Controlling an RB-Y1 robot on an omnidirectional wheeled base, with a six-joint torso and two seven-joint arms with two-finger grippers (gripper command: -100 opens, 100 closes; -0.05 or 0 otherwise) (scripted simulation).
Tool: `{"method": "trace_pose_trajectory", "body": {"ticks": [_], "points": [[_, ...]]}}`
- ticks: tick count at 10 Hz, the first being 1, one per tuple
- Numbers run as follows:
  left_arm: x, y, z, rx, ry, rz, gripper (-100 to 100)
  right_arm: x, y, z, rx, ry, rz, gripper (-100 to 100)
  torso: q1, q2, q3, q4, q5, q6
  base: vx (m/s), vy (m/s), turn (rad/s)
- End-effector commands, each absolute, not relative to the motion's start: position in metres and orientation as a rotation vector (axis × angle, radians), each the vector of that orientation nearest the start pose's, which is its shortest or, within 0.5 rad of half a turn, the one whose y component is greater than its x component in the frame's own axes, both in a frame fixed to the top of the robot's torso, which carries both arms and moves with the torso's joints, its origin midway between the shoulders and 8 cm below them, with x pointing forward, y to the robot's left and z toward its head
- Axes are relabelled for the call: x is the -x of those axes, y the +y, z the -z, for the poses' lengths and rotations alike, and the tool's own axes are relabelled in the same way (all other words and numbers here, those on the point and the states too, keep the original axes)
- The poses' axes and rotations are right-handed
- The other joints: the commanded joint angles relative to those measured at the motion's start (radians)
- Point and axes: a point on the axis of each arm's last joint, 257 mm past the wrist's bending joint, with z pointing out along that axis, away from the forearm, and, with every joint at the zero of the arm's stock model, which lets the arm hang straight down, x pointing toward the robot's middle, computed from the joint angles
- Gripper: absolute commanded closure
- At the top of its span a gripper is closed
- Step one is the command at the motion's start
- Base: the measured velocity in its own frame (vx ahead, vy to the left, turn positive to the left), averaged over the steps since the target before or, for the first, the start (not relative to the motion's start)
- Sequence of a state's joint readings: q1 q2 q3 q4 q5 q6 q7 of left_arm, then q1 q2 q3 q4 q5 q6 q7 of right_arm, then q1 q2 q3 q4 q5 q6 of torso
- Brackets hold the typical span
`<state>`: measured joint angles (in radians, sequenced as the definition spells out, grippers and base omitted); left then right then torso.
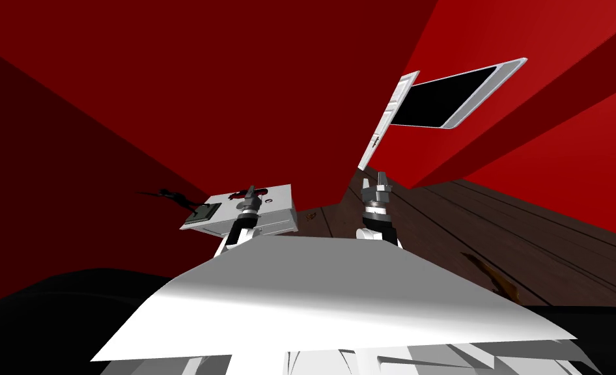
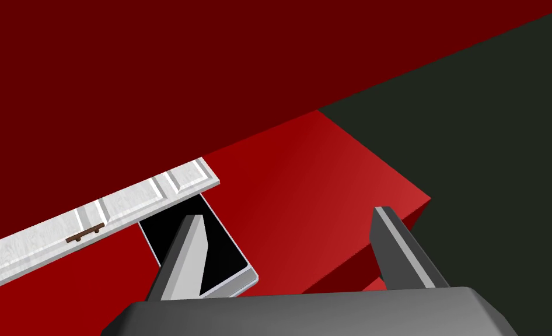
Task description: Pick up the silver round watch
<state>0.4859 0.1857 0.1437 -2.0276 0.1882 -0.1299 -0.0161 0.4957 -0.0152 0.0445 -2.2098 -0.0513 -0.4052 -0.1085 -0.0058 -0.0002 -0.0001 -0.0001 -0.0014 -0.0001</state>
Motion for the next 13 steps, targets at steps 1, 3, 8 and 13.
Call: {"method": "trace_pose_trajectory", "body": {"ticks": [1,3,8,13], "points": [[-0.401,0.397,0.178,1.156,1.049,0.988,-100,-0.373,-0.273,0.026,-0.865,0.672,-1.438,0,0.000,0.000,0.000,0.000,0.000,0.000,-0.002,-0.089,-0.051],[-0.401,0.413,0.195,1.200,1.087,0.932,-100,-0.373,-0.272,0.026,-0.865,0.672,-1.438,0,-0.002,0.000,0.000,0.000,0.000,0.000,0.002,-0.111,-0.050],[-0.395,0.462,0.238,1.308,1.170,0.777,-100,-0.373,-0.273,0.026,-0.865,0.672,-1.438,0,0.003,0.000,0.000,0.000,0.001,0.000,0.015,-0.062,-0.038],[-0.385,0.493,0.270,1.401,1.231,0.668,-100,-0.373,-0.273,0.026,-0.865,0.672,-1.438,0,0.003,-0.001,-0.001,0.000,0.001,0.000,0.023,-0.057,-0.029]]}}
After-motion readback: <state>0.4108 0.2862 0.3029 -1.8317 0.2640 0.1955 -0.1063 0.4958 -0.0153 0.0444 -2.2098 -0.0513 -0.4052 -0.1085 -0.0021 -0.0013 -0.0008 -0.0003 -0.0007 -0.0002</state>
